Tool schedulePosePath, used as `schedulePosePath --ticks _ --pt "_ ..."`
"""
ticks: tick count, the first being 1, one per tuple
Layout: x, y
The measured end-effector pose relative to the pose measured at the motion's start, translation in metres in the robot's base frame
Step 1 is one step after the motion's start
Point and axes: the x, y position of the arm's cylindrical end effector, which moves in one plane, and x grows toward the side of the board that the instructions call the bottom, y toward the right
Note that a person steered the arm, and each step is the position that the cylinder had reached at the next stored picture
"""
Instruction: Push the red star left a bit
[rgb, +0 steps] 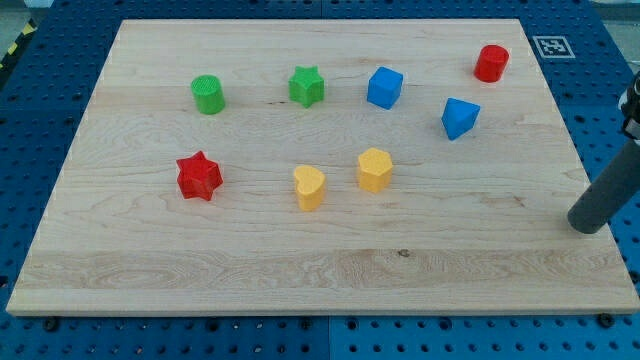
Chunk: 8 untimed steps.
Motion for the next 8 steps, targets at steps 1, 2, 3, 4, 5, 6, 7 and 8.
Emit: schedulePosePath --ticks 1,2,3,4,5,6,7,8 --pt "-0.006 0.007" --pt "0.043 -0.017" --pt "0.077 -0.05" --pt "0.071 -0.11" --pt "0.05 -0.15" --pt "0.05 -0.186" --pt "0.039 -0.253" --pt "0.002 -0.289"
